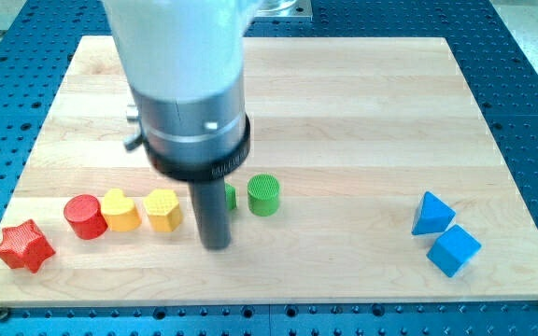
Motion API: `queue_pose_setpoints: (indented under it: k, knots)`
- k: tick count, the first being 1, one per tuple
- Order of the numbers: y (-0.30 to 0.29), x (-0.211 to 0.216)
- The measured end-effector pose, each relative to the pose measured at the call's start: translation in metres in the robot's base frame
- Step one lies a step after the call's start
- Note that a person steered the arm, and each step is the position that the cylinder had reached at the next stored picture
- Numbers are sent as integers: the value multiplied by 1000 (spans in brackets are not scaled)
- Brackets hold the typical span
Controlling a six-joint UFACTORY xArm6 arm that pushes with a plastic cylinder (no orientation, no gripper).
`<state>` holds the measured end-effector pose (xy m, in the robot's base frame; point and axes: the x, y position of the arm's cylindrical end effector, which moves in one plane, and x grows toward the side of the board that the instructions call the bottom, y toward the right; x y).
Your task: Move the green circle to the top left of the blue triangle
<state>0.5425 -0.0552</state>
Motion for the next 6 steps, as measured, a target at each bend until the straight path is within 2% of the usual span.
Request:
queue_pose_setpoints:
  k: [1, 2, 3, 4, 5, 6]
  knots:
    - [56, -58]
    - [147, -71]
    - [93, -66]
    - [114, -49]
    - [171, -52]
    - [129, -18]
